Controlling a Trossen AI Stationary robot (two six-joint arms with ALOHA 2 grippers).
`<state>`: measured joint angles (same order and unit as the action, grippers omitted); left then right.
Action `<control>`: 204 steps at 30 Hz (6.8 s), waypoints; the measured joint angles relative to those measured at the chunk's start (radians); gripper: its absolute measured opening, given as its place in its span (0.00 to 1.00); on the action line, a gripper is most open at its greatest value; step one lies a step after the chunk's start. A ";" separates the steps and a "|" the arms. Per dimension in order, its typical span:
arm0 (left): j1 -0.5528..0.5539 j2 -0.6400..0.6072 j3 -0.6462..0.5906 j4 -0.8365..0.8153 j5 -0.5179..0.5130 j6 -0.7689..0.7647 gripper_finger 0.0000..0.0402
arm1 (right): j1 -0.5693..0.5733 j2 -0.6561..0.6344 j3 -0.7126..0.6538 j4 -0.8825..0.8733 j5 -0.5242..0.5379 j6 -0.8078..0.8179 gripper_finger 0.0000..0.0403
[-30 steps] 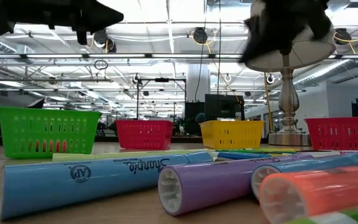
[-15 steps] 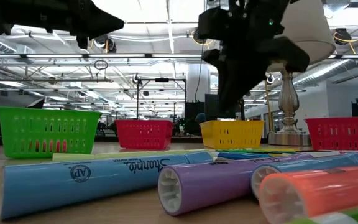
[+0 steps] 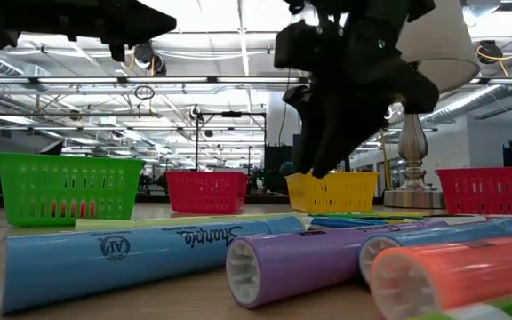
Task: Pick & Place Markers
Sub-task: Put the top green marker into the left red bin, then put the top yellow pen into the yellow bin
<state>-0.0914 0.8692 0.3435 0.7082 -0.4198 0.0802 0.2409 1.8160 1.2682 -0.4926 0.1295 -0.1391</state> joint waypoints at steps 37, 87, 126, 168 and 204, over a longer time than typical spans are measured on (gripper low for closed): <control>-0.001 0.000 0.000 -0.010 0.000 -0.006 0.09 | -0.067 -0.007 -0.283 0.293 -0.086 0.018 0.19; -0.015 0.000 0.000 -0.062 -0.037 0.083 0.09 | -0.394 0.164 0.262 0.258 -0.109 -1.290 0.03; -0.016 0.000 0.000 -0.094 -0.052 0.088 0.09 | -0.120 -0.368 0.262 0.106 0.129 -0.677 0.07; -0.016 0.000 0.000 -0.106 -0.051 0.019 0.09 | 0.021 -0.164 -0.138 -0.030 -0.026 0.311 0.03; -0.016 0.000 0.000 -0.132 -0.042 0.012 0.09 | 0.029 -0.149 -0.259 0.068 -0.029 0.394 0.35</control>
<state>-0.1074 0.8696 0.3439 0.5762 -0.4622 0.0921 0.2703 1.6669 1.0089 -0.4251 0.1001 0.2553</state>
